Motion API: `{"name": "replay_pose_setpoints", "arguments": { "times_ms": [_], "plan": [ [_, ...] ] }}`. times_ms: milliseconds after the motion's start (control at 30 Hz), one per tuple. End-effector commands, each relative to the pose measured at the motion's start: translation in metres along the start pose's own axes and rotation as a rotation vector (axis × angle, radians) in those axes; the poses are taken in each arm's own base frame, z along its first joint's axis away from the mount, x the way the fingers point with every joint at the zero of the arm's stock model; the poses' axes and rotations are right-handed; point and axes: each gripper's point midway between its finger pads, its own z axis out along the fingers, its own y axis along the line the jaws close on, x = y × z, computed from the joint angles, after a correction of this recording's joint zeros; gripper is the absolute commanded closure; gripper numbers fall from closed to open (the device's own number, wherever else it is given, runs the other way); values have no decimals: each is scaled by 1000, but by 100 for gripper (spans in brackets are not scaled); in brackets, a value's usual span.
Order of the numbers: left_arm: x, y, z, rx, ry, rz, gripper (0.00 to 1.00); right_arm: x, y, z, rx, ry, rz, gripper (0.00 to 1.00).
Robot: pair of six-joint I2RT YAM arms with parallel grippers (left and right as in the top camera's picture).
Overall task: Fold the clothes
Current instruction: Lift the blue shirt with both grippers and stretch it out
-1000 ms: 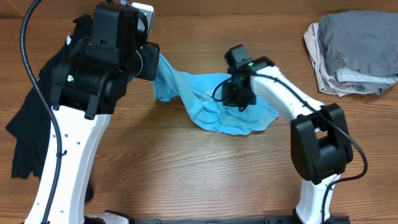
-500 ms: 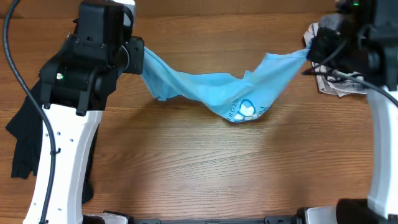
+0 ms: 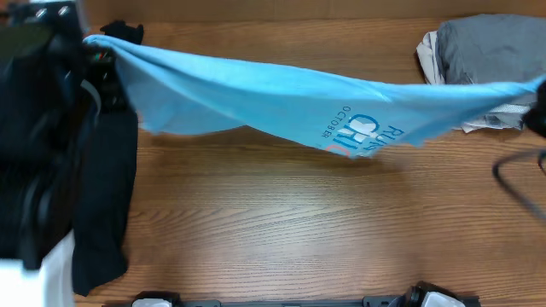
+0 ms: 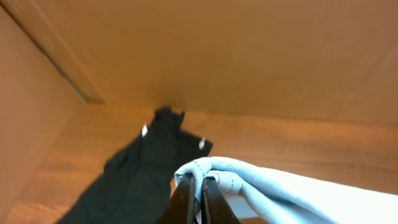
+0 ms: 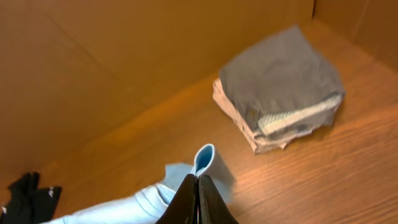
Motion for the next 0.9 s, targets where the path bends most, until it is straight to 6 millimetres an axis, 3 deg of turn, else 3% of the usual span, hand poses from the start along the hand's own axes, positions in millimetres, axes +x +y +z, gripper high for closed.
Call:
{"name": "replay_pose_setpoints", "arguments": {
  "times_ms": [0,100,200,300,400,600,767,800,867],
  "plan": [
    [-19,6,-61,33,-141,29,96,-5,14,-48,-51,-123,-56,96],
    [-18,14,-110,42,-229,14,96,-5,23,-87,-76,-220,-79,96],
    [-15,17,-137,59,-275,7,96,-7,29,-112,-90,-272,-92,96],
    [-11,19,-147,58,-281,6,96,-9,34,-127,-100,-307,-105,96],
    [-6,17,-135,57,-245,12,96,-11,34,-125,-101,-303,-104,96],
    [-1,4,-62,51,-93,33,96,-19,42,-83,-162,-203,-163,96],
    [2,-14,36,46,32,54,96,-32,49,-3,-254,-52,-163,96],
    [0,-21,73,47,47,56,96,-44,51,32,-292,-35,-181,96],
    [-4,-29,118,47,39,54,96,-59,52,66,-324,-42,-184,96]
  ]
}}
